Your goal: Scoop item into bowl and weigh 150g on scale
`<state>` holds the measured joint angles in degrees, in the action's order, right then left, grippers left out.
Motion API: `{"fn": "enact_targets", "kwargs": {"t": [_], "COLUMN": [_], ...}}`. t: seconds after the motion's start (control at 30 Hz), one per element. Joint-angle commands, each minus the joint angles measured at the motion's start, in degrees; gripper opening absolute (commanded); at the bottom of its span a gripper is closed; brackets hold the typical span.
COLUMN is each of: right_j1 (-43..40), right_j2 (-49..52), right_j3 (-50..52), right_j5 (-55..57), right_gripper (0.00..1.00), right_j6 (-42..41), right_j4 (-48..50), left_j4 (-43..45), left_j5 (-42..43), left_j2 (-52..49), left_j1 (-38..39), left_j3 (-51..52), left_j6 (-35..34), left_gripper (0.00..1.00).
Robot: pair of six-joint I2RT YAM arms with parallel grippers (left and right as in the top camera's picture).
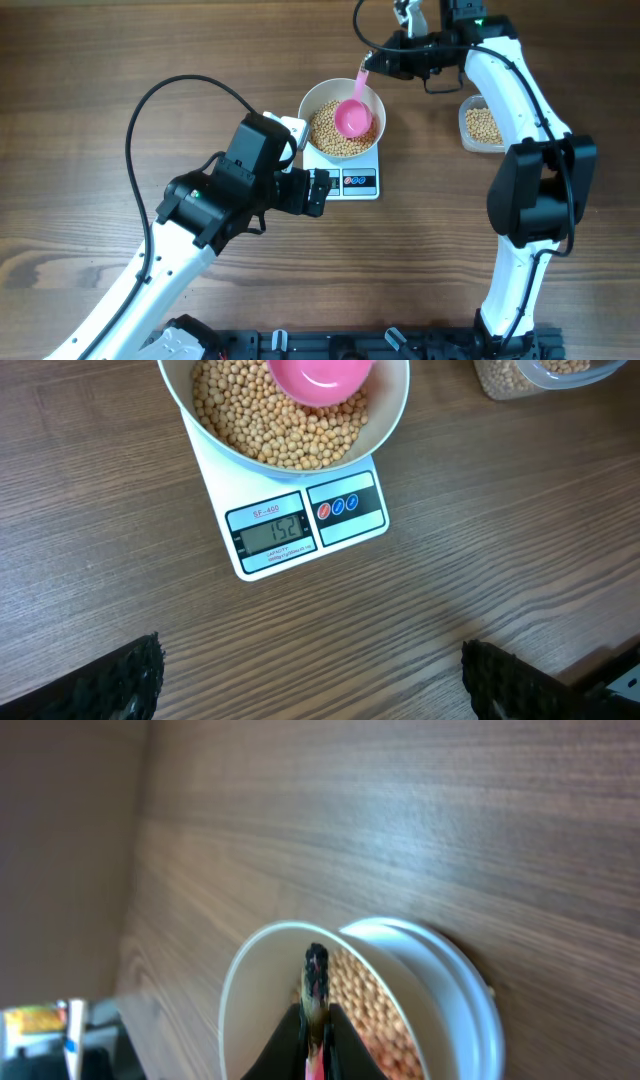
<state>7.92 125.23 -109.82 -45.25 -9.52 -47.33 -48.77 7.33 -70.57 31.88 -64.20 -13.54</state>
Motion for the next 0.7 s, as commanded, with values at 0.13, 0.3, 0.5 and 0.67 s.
{"fn": "enact_targets", "kwargs": {"t": [0.13,0.3,0.5,0.67], "right_j1": [0.1,0.2,2.3,6.4], "right_j2": [-1.4,-3.3,-7.6,-9.2], "right_j3": [0.3,0.3,0.3,0.3], "right_j5": [3.5,7.8,16.1,27.1], "right_gripper": [0.04,0.04,0.04,0.04], "right_j6": [9.4,11.3,17.0,19.2], "right_j4": [-3.3,-3.3,-3.5,-5.4], "left_j4": [0.2,0.2,0.2,0.2], "left_j5": [-0.5,-0.5,-0.5,-0.5], "left_j2": [0.0,0.0,0.0,0.0], "left_j1": [0.3,0.3,0.3,0.3], "left_j3": [0.1,0.1,0.1,0.1], "left_j6": [1.2,1.2,1.2,1.2], "left_gripper": [1.0,1.0,1.0,1.0]}}
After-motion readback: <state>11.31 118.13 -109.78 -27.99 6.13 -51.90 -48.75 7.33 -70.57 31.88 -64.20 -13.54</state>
